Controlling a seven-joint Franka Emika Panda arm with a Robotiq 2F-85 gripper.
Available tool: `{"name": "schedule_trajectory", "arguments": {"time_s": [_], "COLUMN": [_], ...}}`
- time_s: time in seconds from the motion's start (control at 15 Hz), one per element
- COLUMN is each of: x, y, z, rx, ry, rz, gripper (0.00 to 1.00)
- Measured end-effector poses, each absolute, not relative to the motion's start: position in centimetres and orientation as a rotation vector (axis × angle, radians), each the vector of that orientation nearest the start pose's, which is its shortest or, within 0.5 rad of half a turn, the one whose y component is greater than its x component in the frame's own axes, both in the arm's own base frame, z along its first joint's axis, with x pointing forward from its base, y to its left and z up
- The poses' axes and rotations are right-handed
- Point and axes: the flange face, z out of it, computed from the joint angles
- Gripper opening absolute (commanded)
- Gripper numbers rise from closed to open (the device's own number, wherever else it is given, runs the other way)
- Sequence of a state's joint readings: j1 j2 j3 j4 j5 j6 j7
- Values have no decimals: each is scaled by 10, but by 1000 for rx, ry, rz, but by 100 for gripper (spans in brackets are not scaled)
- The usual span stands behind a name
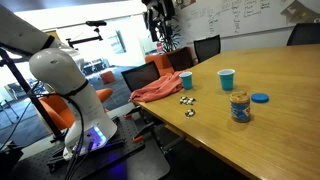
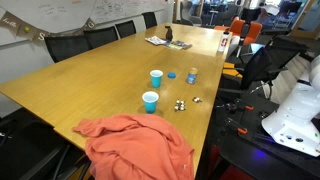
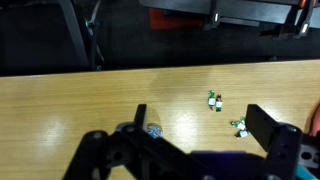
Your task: Place the blue lid on top of the peanut butter jar
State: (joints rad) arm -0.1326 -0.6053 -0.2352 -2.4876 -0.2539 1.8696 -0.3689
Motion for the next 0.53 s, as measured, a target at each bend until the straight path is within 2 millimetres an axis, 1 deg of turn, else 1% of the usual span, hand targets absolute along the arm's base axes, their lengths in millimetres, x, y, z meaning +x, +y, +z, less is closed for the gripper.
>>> {"name": "schedule_trajectory", "arguments": {"time_s": [0.4,0.53], "x": [336,343], "y": [-156,-157], "z": [486,485], "rx": [-3231,-3242], "ry": [-193,-170], "rz": [88,50], "gripper": [100,100]}}
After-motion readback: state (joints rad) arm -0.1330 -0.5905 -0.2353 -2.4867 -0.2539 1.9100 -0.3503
